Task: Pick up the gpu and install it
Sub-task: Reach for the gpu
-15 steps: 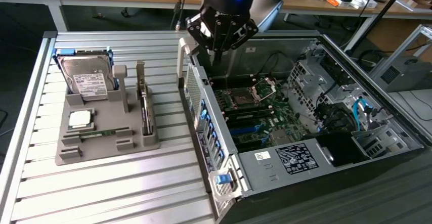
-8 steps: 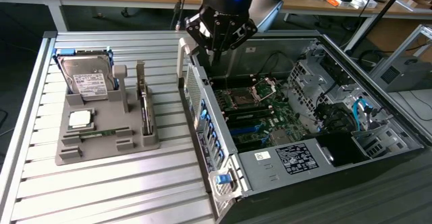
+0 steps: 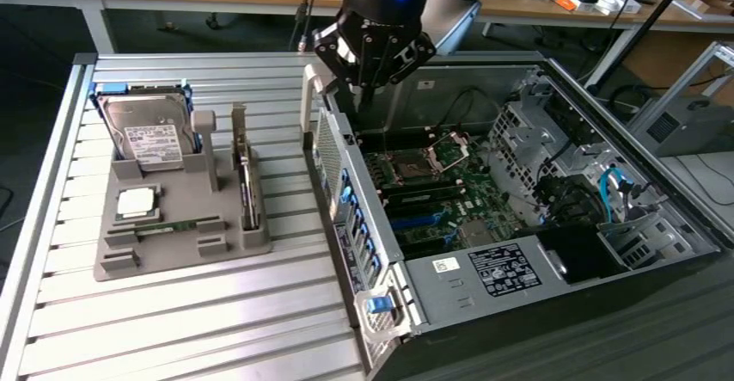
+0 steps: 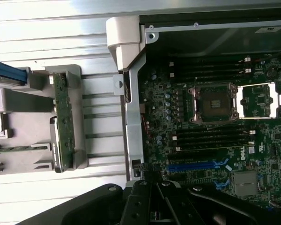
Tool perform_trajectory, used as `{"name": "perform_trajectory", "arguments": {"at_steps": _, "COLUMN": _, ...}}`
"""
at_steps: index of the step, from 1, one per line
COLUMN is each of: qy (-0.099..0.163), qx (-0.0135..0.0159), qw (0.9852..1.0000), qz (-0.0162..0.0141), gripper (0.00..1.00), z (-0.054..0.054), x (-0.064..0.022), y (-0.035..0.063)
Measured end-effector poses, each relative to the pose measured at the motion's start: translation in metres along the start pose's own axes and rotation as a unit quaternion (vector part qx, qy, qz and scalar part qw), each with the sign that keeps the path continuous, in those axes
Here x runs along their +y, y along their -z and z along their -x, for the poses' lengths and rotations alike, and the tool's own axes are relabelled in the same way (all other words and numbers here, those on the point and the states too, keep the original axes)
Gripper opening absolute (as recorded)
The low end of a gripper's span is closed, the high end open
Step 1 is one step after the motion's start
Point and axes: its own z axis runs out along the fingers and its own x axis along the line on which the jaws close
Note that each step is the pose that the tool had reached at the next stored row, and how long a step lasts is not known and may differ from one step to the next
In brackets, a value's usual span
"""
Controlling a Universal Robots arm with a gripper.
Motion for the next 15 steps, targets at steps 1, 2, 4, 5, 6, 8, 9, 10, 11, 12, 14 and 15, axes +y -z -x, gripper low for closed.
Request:
{"name": "perform_trajectory", "arguments": {"at_steps": 1, "qy": 0.000, "qx": 0.0000, "qw": 1.0000, "qz": 0.0000, "gripper": 0.11, "z": -0.0001, "x": 0.0000, "y": 0.0000}}
{"name": "perform_trajectory", "arguments": {"at_steps": 2, "qy": 0.000, "qx": 0.0000, "qw": 1.0000, "qz": 0.0000, "gripper": 0.11, "z": -0.0005, "x": 0.0000, "y": 0.0000}}
{"name": "perform_trajectory", "arguments": {"at_steps": 4, "qy": 0.000, "qx": 0.0000, "qw": 1.0000, "qz": 0.0000, "gripper": 0.11, "z": -0.0010, "x": -0.0001, "y": 0.0000}}
{"name": "perform_trajectory", "arguments": {"at_steps": 5, "qy": 0.000, "qx": 0.0000, "qw": 1.0000, "qz": 0.0000, "gripper": 0.11, "z": -0.0012, "x": -0.0001, "y": 0.0000}}
{"name": "perform_trajectory", "arguments": {"at_steps": 6, "qy": 0.000, "qx": 0.0000, "qw": 1.0000, "qz": 0.0000, "gripper": 0.11, "z": -0.0015, "x": -0.0001, "y": 0.0000}}
{"name": "perform_trajectory", "arguments": {"at_steps": 8, "qy": 0.000, "qx": 0.0000, "qw": 1.0000, "qz": 0.0000, "gripper": 0.11, "z": -0.0019, "x": -0.0001, "y": 0.0000}}
{"name": "perform_trajectory", "arguments": {"at_steps": 9, "qy": 0.000, "qx": 0.0000, "qw": 1.0000, "qz": 0.0000, "gripper": 0.11, "z": -0.0021, "x": -0.0002, "y": 0.0001}}
{"name": "perform_trajectory", "arguments": {"at_steps": 10, "qy": 0.000, "qx": 0.0000, "qw": 1.0000, "qz": 0.0000, "gripper": 0.11, "z": -0.0023, "x": -0.0002, "y": 0.0000}}
{"name": "perform_trajectory", "arguments": {"at_steps": 11, "qy": 0.000, "qx": 0.0000, "qw": 1.0000, "qz": 0.0000, "gripper": 0.11, "z": -0.0025, "x": -0.0002, "y": 0.0001}}
{"name": "perform_trajectory", "arguments": {"at_steps": 12, "qy": 0.000, "qx": 0.0000, "qw": 1.0000, "qz": 0.0000, "gripper": 0.11, "z": -0.0026, "x": -0.0002, "y": 0.0001}}
{"name": "perform_trajectory", "arguments": {"at_steps": 14, "qy": 0.000, "qx": 0.0000, "qw": 1.0000, "qz": 0.0000, "gripper": 0.11, "z": -0.0030, "x": -0.0002, "y": 0.0001}}
{"name": "perform_trajectory", "arguments": {"at_steps": 15, "qy": 0.000, "qx": 0.0000, "qw": 1.0000, "qz": 0.0000, "gripper": 0.11, "z": -0.0032, "x": -0.0002, "y": 0.0001}}
